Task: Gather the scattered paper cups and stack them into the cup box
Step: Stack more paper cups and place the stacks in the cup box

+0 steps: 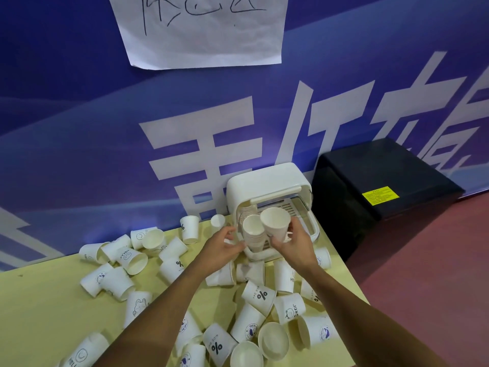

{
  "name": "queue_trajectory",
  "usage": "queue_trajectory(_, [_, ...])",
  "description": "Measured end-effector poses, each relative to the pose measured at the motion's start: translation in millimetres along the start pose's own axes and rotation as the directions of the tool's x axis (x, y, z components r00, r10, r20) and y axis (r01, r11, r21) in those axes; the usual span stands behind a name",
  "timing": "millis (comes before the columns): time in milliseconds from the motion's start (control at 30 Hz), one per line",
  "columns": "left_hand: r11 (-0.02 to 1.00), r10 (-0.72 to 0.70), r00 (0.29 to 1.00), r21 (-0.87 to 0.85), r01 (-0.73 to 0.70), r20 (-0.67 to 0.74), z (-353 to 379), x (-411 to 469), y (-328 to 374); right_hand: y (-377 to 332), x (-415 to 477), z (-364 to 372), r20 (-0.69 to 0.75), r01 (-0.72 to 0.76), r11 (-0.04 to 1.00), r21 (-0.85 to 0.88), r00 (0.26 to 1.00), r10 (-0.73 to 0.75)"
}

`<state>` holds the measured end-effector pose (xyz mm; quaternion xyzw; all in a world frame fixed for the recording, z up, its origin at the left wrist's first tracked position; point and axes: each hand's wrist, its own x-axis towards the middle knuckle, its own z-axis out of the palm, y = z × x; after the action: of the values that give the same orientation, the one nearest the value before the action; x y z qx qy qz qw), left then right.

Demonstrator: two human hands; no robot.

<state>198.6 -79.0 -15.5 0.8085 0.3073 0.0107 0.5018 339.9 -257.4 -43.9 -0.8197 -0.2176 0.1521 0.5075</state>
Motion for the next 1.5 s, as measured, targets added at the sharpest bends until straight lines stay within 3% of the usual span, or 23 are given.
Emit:
queue_trajectory(200, [0.992, -0.106, 0.994, 0.065, 0.107, -0.025, -6, -4, -35, -6, 17, -2, -0.119, -0.018, 1.000, 0.025, 0.993, 0.021])
queue_trajectory(400, [0.986, -0.149, 0.987, 0.072, 0.153, -0.058, -12, -13, -51, 10, 29, 10, -0.117, -0.006, 0.998, -0.058, 0.993, -0.001])
queue_trajectory(733, [0.984, -0.156, 0.987, 0.085, 0.159, -0.036, -3, -10, -53, 24, 36, 15, -0.096, -0.058, 0.998, -0.034, 0.994, 0.054])
queue_trajectory(1167, [0.986, -0.168, 0.985, -0.028, 0.167, -0.047, 19, 2, -42, 40, 46, 32, -0.043, -0.136, 0.975, -0.176, 0.991, 0.130])
queue_trajectory(1500, [0.977, -0.207, 0.977, -0.060, 0.204, -0.052, 23, 6, -64, 47, 65, 41, -0.050, -0.112, 0.979, -0.171, 0.993, 0.105])
